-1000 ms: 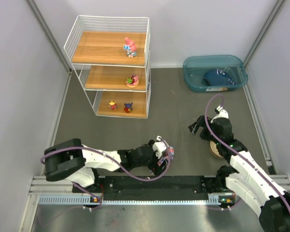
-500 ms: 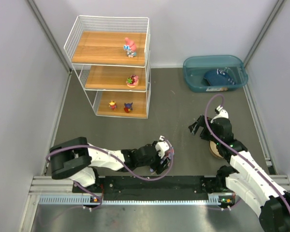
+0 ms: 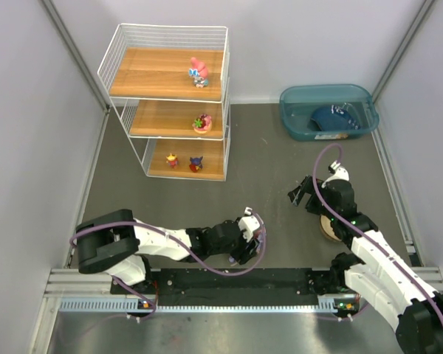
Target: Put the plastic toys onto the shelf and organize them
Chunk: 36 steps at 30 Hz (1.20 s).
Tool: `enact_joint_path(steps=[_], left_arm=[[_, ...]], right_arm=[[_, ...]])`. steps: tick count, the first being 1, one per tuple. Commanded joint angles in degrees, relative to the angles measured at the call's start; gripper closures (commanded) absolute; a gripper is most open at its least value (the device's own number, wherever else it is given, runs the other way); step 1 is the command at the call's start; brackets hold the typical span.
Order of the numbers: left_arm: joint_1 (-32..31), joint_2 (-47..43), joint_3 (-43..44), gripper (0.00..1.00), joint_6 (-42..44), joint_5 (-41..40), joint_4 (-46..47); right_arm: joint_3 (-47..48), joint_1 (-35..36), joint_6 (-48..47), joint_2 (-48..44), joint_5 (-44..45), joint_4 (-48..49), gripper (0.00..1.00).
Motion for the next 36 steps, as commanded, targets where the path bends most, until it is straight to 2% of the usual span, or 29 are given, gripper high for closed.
enact_joint_path(steps=[1, 13, 26, 30, 36], left_arm=[[-0.39, -1.77, 1.99, 1.0, -0.6, -0.36, -0.27], [-1.1, -11.17, 1.81, 1.0, 0.71, -1.41, -5.36], [-1.36, -28.83, 5.59, 1.0, 1.77, -6.15, -20.91], [-1.45, -32.97, 7.96, 1.0, 1.69, -9.66, -27.32], [-1.19, -38.25, 11.39, 1.0, 2.91, -15.38, -30.76]], right_arm=[[0.32, 0.43, -0.55, -0.61, 0.6, 1.01, 0.03], [0.5, 0.43, -0.55, -0.97, 0.77, 0.84, 0.03], [0.5, 0.43, -0.55, -0.97, 0.77, 0.84, 0.03], [0.5, 0.43, -0.46, -0.88, 0.77, 1.1, 0.03], [0.59, 0.43, -0.64, -0.88, 0.77, 1.19, 0.03]])
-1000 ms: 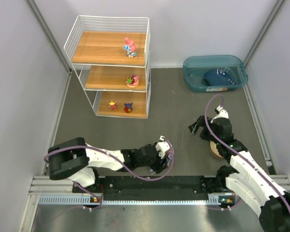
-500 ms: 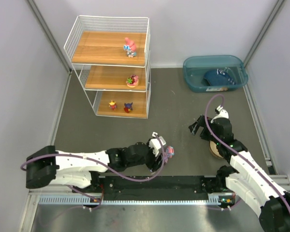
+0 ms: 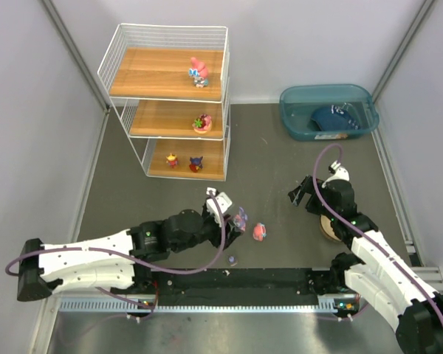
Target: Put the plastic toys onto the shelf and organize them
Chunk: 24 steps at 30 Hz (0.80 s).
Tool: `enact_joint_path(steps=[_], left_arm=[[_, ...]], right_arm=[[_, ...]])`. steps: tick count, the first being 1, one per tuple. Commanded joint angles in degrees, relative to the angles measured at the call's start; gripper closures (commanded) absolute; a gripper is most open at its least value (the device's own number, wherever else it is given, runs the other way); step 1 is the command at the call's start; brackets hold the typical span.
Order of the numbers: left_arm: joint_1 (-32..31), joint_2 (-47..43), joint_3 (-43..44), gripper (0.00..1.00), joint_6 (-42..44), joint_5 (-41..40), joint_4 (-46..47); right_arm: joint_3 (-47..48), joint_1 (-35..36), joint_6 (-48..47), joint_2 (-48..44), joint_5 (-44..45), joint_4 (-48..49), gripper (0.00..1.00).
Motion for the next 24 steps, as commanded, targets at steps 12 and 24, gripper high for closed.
enact_joint_path(steps=[12, 24], left_arm=[[16.82, -9.14, 14.3, 1.0, 6.67, 3.94, -12.46], [28.51, -4.75, 32.58, 1.0, 13.0, 6.4, -19.51]], right_arm=[[0.85, 0.34, -0.62, -0.62, 0.53, 1.32, 0.03], [1.11, 0.43, -0.62, -0.26, 0.53, 1.67, 0.03]])
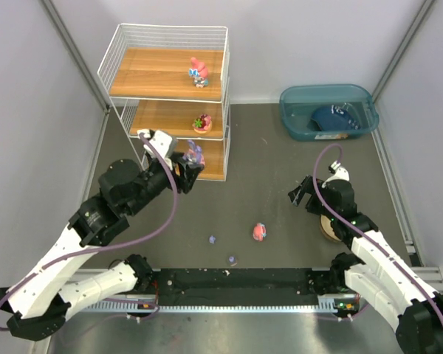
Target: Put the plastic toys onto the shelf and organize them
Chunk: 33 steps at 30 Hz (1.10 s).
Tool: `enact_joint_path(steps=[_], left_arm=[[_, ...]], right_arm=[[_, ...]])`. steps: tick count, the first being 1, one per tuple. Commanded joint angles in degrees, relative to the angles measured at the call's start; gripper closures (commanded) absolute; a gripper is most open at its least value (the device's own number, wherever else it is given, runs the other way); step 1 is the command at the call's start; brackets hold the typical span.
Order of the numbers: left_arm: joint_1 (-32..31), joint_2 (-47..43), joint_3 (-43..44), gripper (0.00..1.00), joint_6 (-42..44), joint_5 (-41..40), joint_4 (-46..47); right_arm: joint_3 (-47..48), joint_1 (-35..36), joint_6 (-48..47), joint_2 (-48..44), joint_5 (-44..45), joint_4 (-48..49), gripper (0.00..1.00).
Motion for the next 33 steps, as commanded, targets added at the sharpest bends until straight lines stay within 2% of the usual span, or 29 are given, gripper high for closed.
enact_joint_path(steps=[1, 12, 33], left_arm=[[3.33, 1.74, 6.33, 1.0, 3.63, 1.53, 0.14], [10.1, 6.22, 15.57, 1.0, 4.6, 4.78, -1.88], [17.4, 10.09, 25.41, 1.0, 7.32, 7.33, -5.31]], right_arm=[[1.11, 0.43, -0.53, -0.29, 0.53, 1.65, 0.03], [1.29, 0.43, -0.97, 0.33, 1.94, 1.82, 0.02], [1.47, 0.43, -1.06, 0.5, 1.94, 1.91, 0.02]])
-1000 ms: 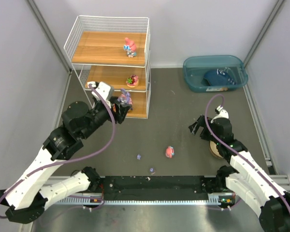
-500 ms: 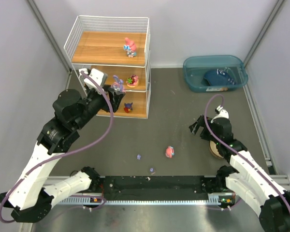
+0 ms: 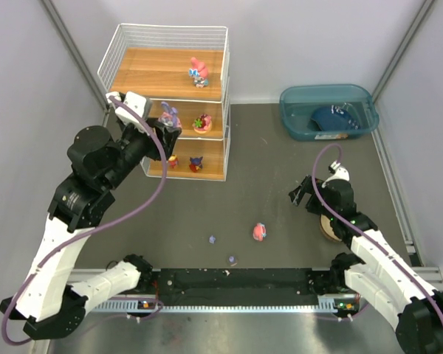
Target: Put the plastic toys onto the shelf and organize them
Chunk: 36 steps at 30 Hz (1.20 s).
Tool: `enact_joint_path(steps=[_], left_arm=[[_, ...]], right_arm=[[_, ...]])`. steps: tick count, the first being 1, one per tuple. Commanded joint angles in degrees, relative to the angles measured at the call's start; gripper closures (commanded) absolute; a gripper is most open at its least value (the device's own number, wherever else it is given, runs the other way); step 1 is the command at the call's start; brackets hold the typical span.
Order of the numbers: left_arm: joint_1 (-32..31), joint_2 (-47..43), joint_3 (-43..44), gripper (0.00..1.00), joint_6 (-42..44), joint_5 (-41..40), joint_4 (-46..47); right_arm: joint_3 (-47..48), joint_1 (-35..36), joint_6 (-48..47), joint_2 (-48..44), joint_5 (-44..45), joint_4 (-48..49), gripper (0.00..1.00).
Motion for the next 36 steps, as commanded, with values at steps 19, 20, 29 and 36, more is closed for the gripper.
enact_joint_path(steps=[19, 20, 29, 36], left_arm=[[7.71, 11.7, 20.49, 1.0, 1.8, 5.38, -2.77], [7.97, 12.22, 21.02, 1.0, 1.71, 5.56, -2.95], [12.81, 20.13, 27.96, 1.0, -0.05, 10.04, -3.04], [15.71, 26.64, 35.08, 1.0, -0.13, 13.46, -5.06]], right_arm=[[1.82, 0.43, -1.15, 0.05, 1.62, 1.63, 0.02], [1.82, 0.43, -1.06, -0.04, 1.62, 1.63, 0.02], [1.82, 0.43, -1.41, -0.13, 1.88, 1.63, 0.02], [1.91, 0.43, -1.41, 0.13, 2.06, 1.63, 0.01]])
